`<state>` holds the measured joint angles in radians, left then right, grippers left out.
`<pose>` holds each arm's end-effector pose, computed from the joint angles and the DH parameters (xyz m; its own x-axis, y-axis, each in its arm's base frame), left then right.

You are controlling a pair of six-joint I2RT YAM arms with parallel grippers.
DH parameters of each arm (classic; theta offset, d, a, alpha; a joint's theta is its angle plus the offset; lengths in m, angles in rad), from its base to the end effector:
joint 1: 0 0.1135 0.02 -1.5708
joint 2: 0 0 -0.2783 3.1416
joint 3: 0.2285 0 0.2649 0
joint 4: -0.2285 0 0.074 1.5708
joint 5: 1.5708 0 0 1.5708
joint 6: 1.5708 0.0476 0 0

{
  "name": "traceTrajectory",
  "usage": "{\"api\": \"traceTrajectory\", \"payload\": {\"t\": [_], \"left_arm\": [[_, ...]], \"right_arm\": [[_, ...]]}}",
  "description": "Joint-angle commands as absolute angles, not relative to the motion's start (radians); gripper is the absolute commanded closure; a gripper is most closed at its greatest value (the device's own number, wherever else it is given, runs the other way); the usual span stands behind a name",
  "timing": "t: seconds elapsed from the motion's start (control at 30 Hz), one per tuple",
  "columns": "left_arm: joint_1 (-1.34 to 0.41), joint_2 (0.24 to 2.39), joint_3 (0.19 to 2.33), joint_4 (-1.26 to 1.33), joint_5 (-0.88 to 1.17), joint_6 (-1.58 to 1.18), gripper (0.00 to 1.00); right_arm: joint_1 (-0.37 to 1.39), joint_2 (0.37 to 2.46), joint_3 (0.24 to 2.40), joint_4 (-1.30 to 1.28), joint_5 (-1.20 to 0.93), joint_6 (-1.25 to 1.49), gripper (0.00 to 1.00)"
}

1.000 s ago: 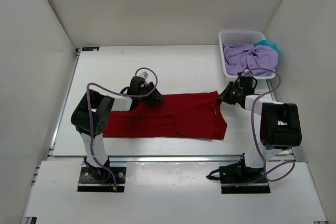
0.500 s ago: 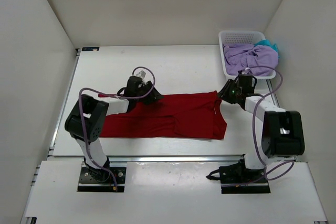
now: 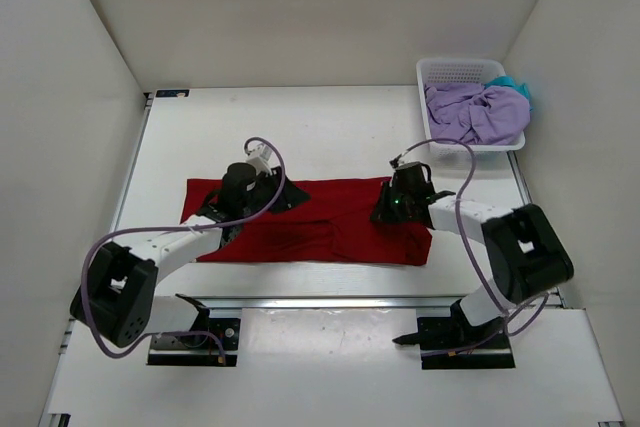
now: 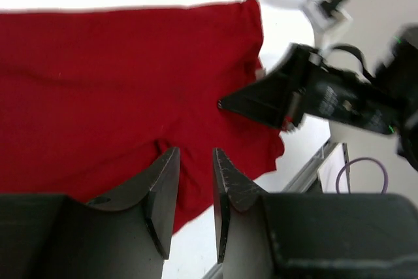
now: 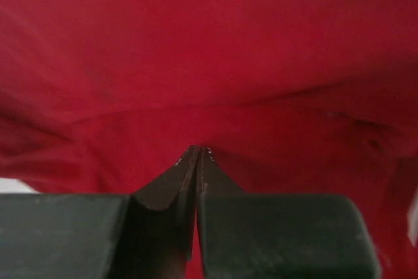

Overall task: Fold and stack the t-shirts
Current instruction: Rotate the tshirt 90 degrees

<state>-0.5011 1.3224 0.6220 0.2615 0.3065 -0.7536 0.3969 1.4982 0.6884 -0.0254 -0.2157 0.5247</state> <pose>0.2524 -0.1546 0.2121 -0.7491 -0.3335 -0.5724 0.2537 0.6538 -0.7129 0.2746 0.1262 0.1563 -0.8473 0.1755 -0.5013 -0.0989 0.8752 0.4735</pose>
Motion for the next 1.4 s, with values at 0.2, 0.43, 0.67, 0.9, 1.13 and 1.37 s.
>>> {"api": "traceTrajectory", "payload": {"t": [0.2, 0.43, 0.67, 0.9, 1.13, 1.37], "left_arm": [[-0.466, 1.215, 0.584, 0.17, 0.38, -0.698, 0.63], [-0.462, 1.172, 0.586, 0.055, 0.361, -0.669, 0.64], [-0.437, 1.059, 0.577, -0.069, 0.301, -0.66, 0.63], [-0.33, 1.016, 0.569, -0.116, 0.35, -0.629, 0.63], [-0.212, 0.92, 0.569, -0.214, 0.333, -0.533, 0.59], [-0.218, 0.951, 0.594, -0.232, 0.308, -0.5, 0.57]], "right_arm": [[0.314, 1.906, 1.081, -0.061, -0.337, 0.497, 1.0], [0.305, 2.401, 1.907, -0.312, -0.393, 0.489, 1.0], [0.299, 2.575, 2.51, -0.555, -0.471, 0.479, 1.0], [0.383, 2.05, 2.208, -0.53, -0.267, 0.33, 1.0], [0.57, 1.547, 1.161, -0.01, -0.235, 0.506, 0.87], [0.765, 1.653, 1.002, 0.159, -0.193, 0.618, 0.71]]}}
